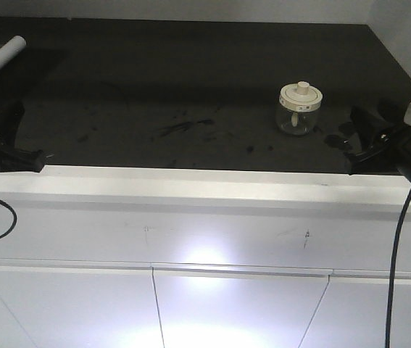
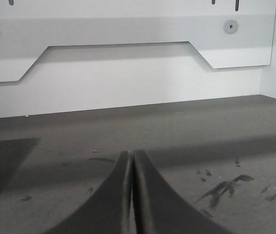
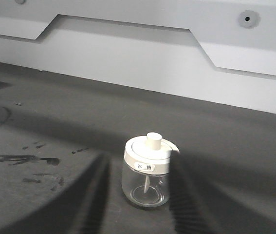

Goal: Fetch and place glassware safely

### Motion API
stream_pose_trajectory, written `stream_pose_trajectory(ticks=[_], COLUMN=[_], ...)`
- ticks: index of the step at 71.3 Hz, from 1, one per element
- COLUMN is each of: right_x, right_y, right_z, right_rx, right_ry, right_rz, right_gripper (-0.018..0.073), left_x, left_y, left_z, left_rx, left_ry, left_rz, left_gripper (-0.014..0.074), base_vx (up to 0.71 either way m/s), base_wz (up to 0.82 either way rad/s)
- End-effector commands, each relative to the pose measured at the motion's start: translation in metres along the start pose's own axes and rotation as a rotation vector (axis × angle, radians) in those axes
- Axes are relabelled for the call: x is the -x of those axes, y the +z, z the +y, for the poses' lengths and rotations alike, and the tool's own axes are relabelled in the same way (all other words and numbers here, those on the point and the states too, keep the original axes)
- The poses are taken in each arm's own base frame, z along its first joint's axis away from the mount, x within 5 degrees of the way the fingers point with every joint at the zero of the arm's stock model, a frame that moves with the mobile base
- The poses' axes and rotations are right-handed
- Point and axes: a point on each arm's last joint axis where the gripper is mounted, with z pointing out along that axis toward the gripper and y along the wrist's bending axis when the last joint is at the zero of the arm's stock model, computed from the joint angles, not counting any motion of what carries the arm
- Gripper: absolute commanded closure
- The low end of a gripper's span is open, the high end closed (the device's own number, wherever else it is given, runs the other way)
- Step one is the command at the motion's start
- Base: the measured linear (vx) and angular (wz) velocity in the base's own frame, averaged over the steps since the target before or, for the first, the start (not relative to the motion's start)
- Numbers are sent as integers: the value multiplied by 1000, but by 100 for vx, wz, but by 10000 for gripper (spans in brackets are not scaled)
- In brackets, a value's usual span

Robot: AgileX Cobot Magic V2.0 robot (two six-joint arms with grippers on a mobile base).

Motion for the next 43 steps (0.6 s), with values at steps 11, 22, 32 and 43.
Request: stream_pose_trajectory(ticks=[11, 22, 32, 43], right_x=[15, 15, 17, 24], right_y=[2, 17, 42, 74], right_z=[-2, -10, -19, -30], right_rx=[-3, -30, -45, -48], right_ry=[-7, 16, 12, 52], right_rz=[-99, -74, -43, -63], right_gripper=[-64, -51, -20, -18], left_x=[23, 23, 23, 23], left_y=[-1, -1, -1, -1], left_z=[-1, -1, -1, -1], left_rx=[-6, -6, -6, -6], left_ry=[-10, -10, -8, -7], left_rz=[-136, -136, -136, -136], left_gripper=[594, 594, 594, 594], base_vx=[0, 0, 0, 0], base_wz=[0, 0, 0, 0])
